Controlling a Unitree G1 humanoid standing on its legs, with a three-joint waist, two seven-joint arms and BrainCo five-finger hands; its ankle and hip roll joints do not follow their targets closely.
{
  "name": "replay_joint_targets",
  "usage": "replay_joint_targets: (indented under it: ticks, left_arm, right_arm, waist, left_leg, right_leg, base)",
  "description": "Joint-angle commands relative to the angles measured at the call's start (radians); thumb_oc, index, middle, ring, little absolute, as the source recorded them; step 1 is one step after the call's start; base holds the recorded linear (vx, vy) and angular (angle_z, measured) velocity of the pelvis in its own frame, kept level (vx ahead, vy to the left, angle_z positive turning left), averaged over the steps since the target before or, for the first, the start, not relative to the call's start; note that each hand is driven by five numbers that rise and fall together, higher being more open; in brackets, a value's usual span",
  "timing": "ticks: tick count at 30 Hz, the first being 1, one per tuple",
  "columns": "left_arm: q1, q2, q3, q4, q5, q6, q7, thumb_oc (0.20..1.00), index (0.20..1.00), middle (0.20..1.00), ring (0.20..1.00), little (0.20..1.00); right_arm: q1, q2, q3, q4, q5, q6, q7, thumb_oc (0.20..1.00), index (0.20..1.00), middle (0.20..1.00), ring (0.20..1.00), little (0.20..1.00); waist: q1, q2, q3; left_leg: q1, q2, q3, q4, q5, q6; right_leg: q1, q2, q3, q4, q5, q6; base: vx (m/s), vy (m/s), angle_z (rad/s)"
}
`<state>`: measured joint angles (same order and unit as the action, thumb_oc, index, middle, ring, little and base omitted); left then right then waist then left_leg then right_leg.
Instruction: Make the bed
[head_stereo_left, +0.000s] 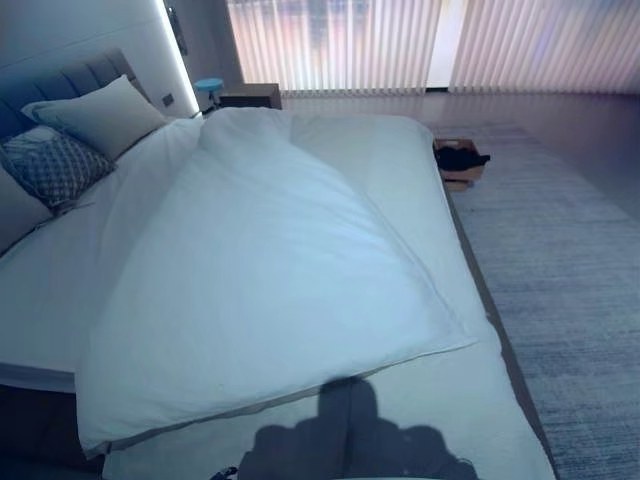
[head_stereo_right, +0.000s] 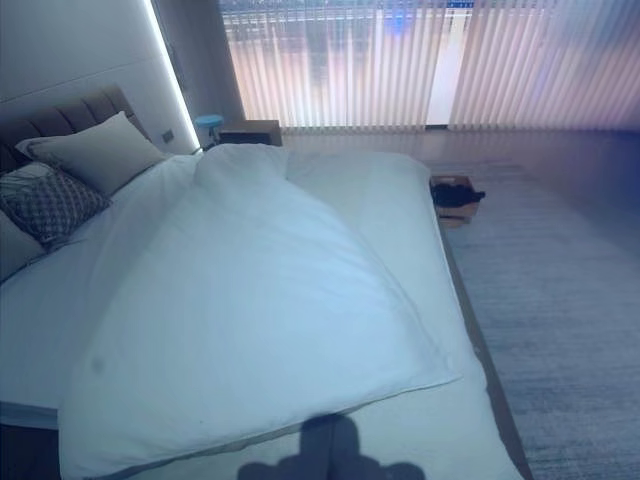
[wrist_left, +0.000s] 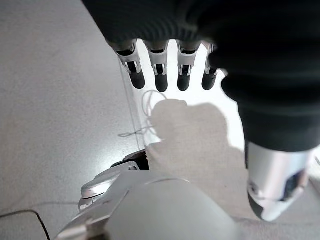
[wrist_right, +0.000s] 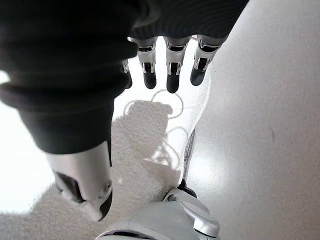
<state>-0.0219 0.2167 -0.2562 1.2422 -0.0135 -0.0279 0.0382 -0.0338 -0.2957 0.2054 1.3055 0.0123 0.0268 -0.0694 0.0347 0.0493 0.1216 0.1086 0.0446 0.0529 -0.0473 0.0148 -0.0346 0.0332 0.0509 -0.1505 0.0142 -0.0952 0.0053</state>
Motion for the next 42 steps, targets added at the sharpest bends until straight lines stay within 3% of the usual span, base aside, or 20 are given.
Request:
replay_joint_targets:
  ticks: [1,15,23,30,37,42]
  left_arm:
    - [-0.042,0.004,-0.012,0.023,0.018,-0.014,-0.001,1.0,1.0,1.0,1.0,1.0]
    - [-0.035,-0.001,0.0,0.037,0.017,-0.008,0.005,1.0,1.0,1.0,1.0,1.0]
    - [-0.031,-0.005,0.02,0.033,-0.039,-0.009,0.025,1.0,1.0,1.0,1.0,1.0]
    - [-0.061,-0.006,0.031,0.003,-0.157,-0.023,0.065,1.0,1.0,1.0,1.0,1.0]
    - [-0.127,-0.012,-0.028,-0.043,-0.265,-0.039,0.116,1.0,1.0,1.0,1.0,1.0]
    - [-0.146,-0.028,-0.049,-0.069,-0.329,-0.044,0.14,1.0,1.0,1.0,1.0,1.0]
  right_arm:
    - [-0.044,-0.009,0.013,0.027,0.035,-0.01,-0.003,1.0,1.0,1.0,1.0,1.0]
    - [-0.045,0.006,-0.004,0.025,0.075,-0.009,-0.002,1.0,1.0,1.0,1.0,1.0]
    - [-0.085,0.034,-0.044,-0.072,0.266,-0.04,-0.003,1.0,1.0,1.0,1.0,1.0]
    - [-0.172,0.045,-0.038,-0.247,0.478,-0.082,-0.037,1.0,1.0,1.0,1.0,1.0]
    - [-0.325,0.099,-0.012,-0.357,0.831,-0.142,-0.071,1.0,1.0,1.0,1.0,1.0]
    - [-0.392,0.127,0.004,-0.408,0.947,-0.178,-0.099,1.0,1.0,1.0,1.0,1.0]
  waist:
    - [-0.029,-0.062,0.002]
    - [-0.029,-0.059,0.004]
    - [-0.027,-0.054,0.028]
    - [-0.017,-0.044,0.11]
    - [0.005,-0.028,0.208]
    - [0.02,-0.021,0.248]
  left_leg:
    - [0.031,-0.04,0.008,-0.04,-0.021,-0.006]
    - [0.039,-0.044,0.011,-0.04,-0.041,0.001]
    - [0.013,-0.043,0.013,-0.04,-0.037,0.0]
    - [-0.072,-0.045,0.003,-0.04,-0.004,-0.003]
    - [-0.193,-0.056,-0.018,-0.023,0.028,0.003]
    - [-0.254,-0.065,-0.027,-0.008,0.038,0.005]
  right_leg:
    - [0.076,-0.086,0.026,-0.097,0.116,0.109]
    - [0.08,-0.087,0.028,-0.098,0.106,0.109]
    - [0.052,-0.091,0.026,-0.092,0.106,0.11]
    - [-0.039,-0.1,0.015,-0.07,0.123,0.111]
    - [-0.168,-0.115,0.015,-0.02,0.138,0.107]
    - [-0.22,-0.123,0.013,-0.004,0.143,0.104]
  base:
    - [0.07,0.012,0.0]
    - [0.04,0.019,0.0]
    - [0.0,0.002,0.0]
    - [-0.08,0.021,-0.01]
    - [-0.05,0.029,0.04]
    - [-0.01,0.016,0.03]
